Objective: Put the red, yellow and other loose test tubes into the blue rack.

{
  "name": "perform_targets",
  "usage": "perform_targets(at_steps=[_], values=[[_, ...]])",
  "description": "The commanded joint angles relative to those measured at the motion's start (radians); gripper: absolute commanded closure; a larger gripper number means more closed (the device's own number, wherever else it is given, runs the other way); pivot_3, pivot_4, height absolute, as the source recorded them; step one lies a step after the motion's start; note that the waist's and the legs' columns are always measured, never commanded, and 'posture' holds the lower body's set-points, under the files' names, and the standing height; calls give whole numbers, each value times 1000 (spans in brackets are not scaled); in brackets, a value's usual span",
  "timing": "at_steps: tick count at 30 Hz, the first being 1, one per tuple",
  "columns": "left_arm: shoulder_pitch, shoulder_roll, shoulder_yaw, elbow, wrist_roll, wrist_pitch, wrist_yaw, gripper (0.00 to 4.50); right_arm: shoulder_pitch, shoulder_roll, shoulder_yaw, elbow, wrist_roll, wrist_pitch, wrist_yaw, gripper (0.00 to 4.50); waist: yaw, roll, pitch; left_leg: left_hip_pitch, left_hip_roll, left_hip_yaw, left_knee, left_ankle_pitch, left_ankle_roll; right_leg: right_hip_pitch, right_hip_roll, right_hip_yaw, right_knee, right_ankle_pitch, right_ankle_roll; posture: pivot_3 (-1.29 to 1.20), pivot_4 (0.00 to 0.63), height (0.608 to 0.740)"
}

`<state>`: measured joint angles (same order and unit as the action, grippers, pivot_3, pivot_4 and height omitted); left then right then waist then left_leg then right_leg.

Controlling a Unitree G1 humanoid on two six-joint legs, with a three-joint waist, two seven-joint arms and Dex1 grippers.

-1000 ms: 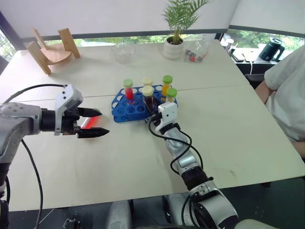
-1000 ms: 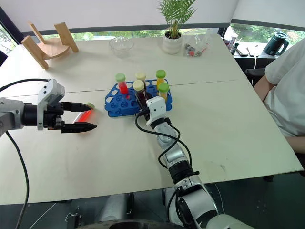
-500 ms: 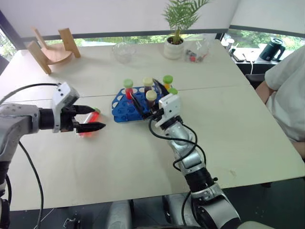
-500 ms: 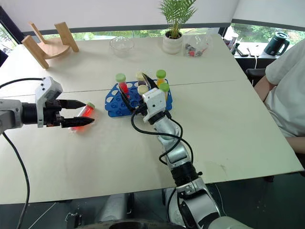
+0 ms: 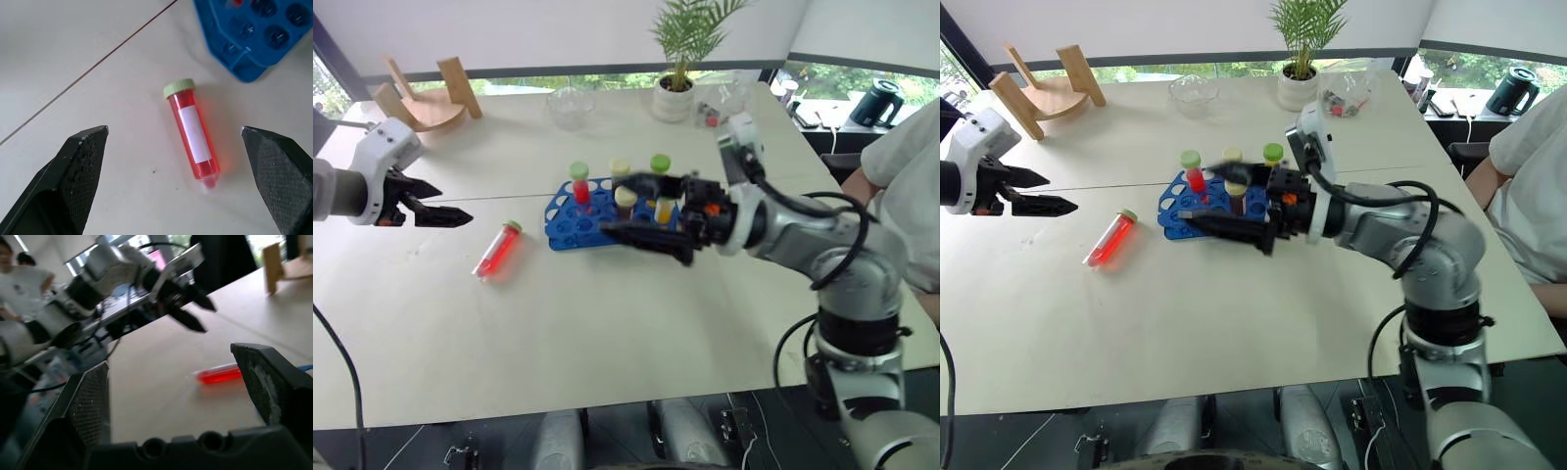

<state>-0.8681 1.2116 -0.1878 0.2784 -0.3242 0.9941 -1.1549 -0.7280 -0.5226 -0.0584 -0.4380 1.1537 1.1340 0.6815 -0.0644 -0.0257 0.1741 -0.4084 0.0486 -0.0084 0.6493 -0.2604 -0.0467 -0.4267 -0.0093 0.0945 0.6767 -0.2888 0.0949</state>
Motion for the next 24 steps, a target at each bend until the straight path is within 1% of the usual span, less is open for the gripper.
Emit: perform_targets(at_steps=[1,3,5,8,10,12,17,21,24], values=[[-97,-44,-57,52,50,125,9,0,-13,-71,16,-48,67,41,85,81,-2,0,0,0,0,0,0,0,0,0,0,0,0,0,0,0,150,740],[-143,-109,-70,89,53,233,48,0,2,-111,53,-81,29,26,129,81,3,0,0,0,0,0,0,0,1,0,0,0,0,0,0,0,150,740],[-153,-157,-126,119,67,315,61,0,7,-154,97,-104,-28,-3,172,81,4,0,0,-1,0,0,1,0,1,0,0,0,0,0,1,0,150,740],[-145,-227,-232,165,101,338,62,0,8,-210,149,-116,-101,-46,240,81,1,0,0,-1,-1,0,1,0,1,0,0,0,0,0,1,0,150,740],[-172,-293,-288,254,128,340,67,0,4,-227,167,-108,-125,-65,271,81,1,0,0,-1,-1,-1,1,0,1,0,0,0,0,0,1,0,150,740],[-213,-361,-317,375,174,284,93,0,1,-232,181,-95,-153,-82,287,81,4,-1,0,-1,-1,-1,2,0,1,0,0,0,1,0,1,0,150,740],[-314,-510,-306,663,265,118,149,0,7,-217,176,-75,-179,-90,267,81,22,1,-1,0,-1,-1,5,0,1,0,0,0,4,0,1,0,150,740],[-361,-585,-309,815,332,17,136,0,19,-207,168,-77,-178,-78,239,81,29,4,-3,0,-1,-1,8,0,1,2,0,0,5,0,1,0,150,740],[-381,-626,-313,888,386,-42,126,0,26,-203,159,-74,-176,-71,217,81,30,7,-4,1,-2,-1,11,0,1,4,0,0,5,0,1,0,150,740]])
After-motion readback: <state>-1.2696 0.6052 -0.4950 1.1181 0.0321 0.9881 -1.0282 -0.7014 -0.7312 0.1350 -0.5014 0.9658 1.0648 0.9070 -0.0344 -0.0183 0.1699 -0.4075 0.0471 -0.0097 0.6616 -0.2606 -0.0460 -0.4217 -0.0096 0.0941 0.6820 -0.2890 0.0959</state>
